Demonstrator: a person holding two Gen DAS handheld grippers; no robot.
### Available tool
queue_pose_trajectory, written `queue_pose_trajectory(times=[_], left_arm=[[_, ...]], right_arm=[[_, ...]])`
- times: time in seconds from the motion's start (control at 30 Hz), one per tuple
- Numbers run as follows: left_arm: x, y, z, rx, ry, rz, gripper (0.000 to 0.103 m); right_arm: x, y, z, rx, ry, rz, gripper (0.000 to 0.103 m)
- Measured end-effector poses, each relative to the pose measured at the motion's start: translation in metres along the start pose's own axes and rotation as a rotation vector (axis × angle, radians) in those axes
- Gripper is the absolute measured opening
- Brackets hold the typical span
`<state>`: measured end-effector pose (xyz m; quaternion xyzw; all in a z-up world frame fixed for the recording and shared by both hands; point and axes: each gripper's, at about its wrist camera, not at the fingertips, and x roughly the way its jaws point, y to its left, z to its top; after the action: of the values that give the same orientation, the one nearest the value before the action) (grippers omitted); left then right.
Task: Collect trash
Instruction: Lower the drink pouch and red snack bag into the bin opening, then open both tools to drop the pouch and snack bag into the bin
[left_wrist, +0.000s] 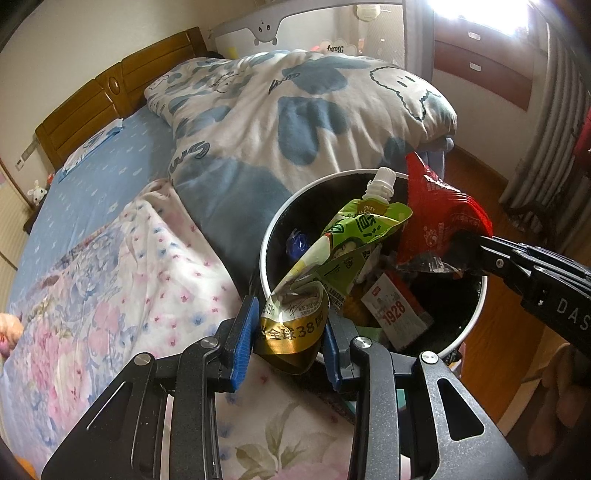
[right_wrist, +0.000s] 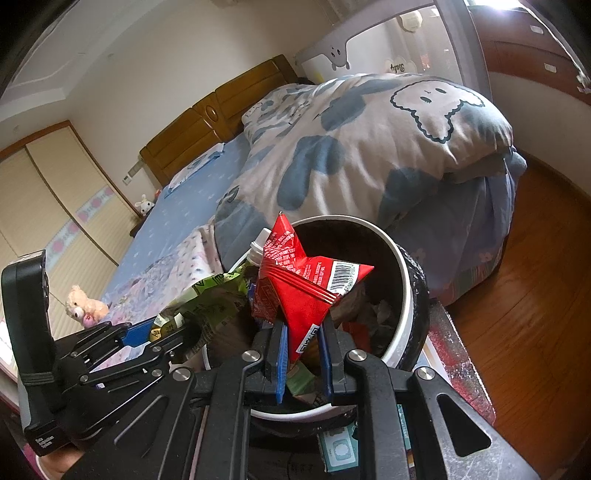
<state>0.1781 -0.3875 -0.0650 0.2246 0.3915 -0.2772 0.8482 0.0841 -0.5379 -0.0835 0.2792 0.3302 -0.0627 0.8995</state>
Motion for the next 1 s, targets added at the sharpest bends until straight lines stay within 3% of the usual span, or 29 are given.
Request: queue_pose_trajectory(times=[0.73, 0.8, 0.87, 1.0], left_arm=[[0.001, 0.001, 0.002, 0.003, 0.005, -0.012, 0.036], [-0.002, 0.002, 0.002, -0.002, 0.003, -0.014, 0.047], [-0.009, 0.004, 0.001, -0.011, -0.014, -0.014, 0.060], [-0.023, 0.012, -0.005, -0.042, -0.040, -0.028, 0.063]], right_arm=[[0.006, 0.002, 0.001, 0.000, 0.016, 0.004, 0.019], [0.006, 0.004, 0.000, -0.003, 0.019, -0.001, 0.025], [0.006, 0.004, 0.000, 0.000, 0.016, -0.003, 0.042], [0.000, 0.006, 0.000, 0.006, 0.005, 0.000, 0.055]])
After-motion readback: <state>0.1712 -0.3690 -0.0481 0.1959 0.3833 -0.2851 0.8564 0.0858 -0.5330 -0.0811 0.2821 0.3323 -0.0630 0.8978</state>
